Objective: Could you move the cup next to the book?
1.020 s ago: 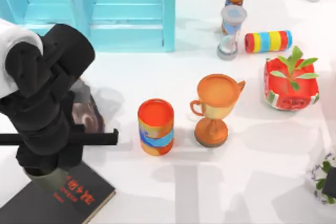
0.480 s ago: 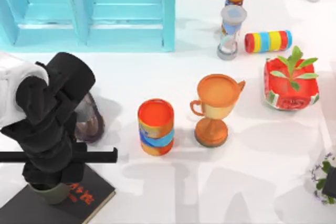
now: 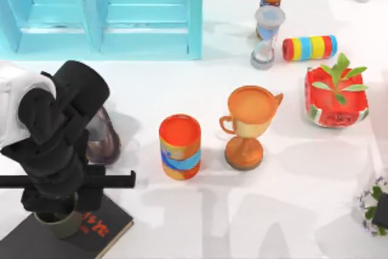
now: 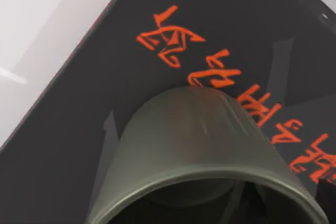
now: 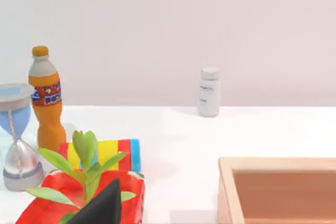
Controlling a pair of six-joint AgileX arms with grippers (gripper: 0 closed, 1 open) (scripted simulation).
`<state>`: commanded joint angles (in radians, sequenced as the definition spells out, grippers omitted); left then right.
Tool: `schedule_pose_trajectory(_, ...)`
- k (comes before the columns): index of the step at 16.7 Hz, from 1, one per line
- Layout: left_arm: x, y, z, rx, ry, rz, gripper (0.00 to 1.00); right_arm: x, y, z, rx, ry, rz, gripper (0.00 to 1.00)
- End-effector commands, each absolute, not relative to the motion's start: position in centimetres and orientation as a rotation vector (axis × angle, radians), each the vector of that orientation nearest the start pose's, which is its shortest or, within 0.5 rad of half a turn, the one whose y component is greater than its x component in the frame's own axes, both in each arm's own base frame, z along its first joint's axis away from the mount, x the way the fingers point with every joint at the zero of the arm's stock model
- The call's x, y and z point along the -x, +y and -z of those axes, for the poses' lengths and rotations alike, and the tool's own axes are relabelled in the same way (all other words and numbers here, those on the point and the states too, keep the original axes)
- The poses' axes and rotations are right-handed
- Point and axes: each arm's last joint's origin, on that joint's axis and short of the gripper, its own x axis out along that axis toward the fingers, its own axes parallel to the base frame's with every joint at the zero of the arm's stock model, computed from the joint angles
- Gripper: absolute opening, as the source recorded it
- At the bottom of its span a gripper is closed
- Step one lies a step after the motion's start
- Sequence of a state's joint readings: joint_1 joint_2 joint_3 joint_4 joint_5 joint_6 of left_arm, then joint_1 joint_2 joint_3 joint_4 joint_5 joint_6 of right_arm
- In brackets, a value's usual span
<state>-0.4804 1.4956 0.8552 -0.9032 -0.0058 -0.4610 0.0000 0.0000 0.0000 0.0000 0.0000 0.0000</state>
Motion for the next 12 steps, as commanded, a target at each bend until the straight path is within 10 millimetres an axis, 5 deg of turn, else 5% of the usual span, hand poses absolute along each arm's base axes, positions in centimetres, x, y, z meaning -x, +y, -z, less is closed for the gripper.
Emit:
schedule_pose_trajectory(6,-21.42,-11.04,-16.57,-0.01,1.544,0.021,0.98,-10.57,-0.12,-16.0,0.0,0.0,0.0,1.0)
schedule_pose_trajectory(12,-21.42,-11.04,-16.57,-0.01,1.544,0.021,1.0,-10.57,-0.12,-16.0,0.0,0.0,0.0,1.0)
